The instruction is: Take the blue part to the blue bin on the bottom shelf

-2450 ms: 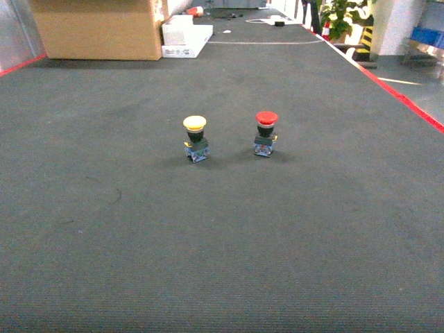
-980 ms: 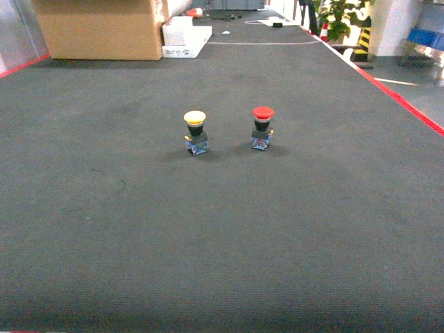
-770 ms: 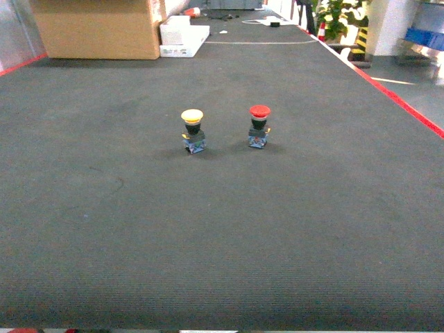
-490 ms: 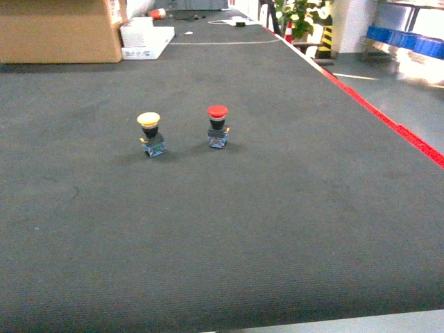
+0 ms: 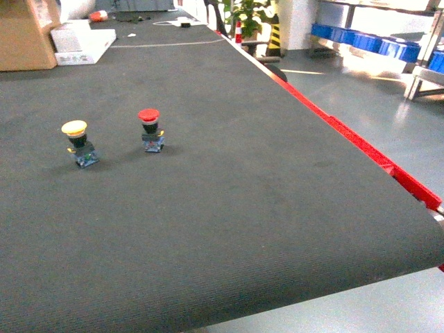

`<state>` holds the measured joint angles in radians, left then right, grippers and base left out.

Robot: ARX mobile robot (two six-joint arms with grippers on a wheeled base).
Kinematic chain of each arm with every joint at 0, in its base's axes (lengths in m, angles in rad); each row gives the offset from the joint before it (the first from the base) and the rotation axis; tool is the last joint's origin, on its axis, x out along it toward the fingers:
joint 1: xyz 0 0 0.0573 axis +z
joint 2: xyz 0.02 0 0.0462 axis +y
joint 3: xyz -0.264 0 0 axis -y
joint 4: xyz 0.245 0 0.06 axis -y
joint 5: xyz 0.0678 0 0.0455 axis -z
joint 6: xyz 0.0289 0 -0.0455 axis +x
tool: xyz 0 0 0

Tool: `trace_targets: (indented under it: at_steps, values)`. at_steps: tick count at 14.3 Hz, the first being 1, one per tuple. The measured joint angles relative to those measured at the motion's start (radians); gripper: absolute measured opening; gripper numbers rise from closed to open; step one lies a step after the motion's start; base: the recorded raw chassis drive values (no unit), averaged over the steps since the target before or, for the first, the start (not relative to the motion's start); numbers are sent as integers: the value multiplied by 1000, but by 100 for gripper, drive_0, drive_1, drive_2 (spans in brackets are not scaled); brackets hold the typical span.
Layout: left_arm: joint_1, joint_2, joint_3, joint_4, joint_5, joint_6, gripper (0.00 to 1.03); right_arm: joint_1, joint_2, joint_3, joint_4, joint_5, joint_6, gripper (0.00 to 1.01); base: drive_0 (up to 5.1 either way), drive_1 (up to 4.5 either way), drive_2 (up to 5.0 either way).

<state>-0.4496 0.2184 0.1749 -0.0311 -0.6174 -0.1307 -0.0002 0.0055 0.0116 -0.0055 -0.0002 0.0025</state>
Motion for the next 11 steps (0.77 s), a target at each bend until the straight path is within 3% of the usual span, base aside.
trace_targets:
  at_steps: [11]
  values:
    - [0,0,0,0,0,0,43,0,0,0,0,0,0,98,-159,-159,-159]
